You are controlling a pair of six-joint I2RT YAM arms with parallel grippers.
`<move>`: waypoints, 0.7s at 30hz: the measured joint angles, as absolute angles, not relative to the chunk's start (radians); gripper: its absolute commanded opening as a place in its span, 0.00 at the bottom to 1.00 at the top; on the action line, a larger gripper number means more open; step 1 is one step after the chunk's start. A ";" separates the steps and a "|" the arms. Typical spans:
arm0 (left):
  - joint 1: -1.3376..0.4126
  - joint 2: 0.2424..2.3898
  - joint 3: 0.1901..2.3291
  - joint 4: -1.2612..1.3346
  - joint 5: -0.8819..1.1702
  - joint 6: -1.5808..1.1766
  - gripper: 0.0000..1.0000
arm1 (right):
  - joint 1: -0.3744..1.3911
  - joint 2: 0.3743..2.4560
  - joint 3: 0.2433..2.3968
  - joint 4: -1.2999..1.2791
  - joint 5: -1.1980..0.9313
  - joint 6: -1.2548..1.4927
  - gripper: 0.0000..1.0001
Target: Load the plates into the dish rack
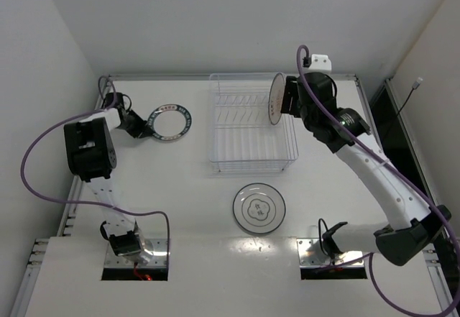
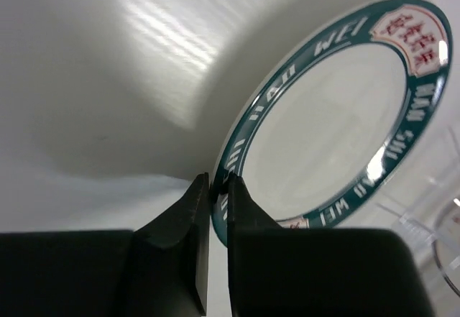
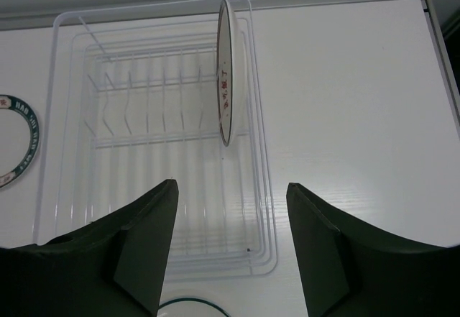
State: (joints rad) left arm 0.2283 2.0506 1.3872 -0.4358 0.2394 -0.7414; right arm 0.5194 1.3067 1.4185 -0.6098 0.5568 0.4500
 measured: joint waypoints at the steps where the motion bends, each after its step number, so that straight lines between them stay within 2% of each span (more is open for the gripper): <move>1: 0.236 2.062 1.380 -0.406 0.299 -0.746 0.00 | 0.519 1.296 1.417 -0.610 0.557 0.450 0.59; 8: 0.235 2.091 1.272 -0.187 0.584 -0.796 0.00 | 0.519 1.232 1.411 -0.615 0.545 0.458 0.61; 12: 0.234 2.081 1.143 0.015 0.714 -0.881 0.00 | 0.519 1.226 1.398 -0.609 0.480 0.463 0.65; 21: 0.240 1.959 0.847 0.589 0.802 -1.203 0.00 | 0.505 1.287 1.368 -0.498 0.097 0.444 0.69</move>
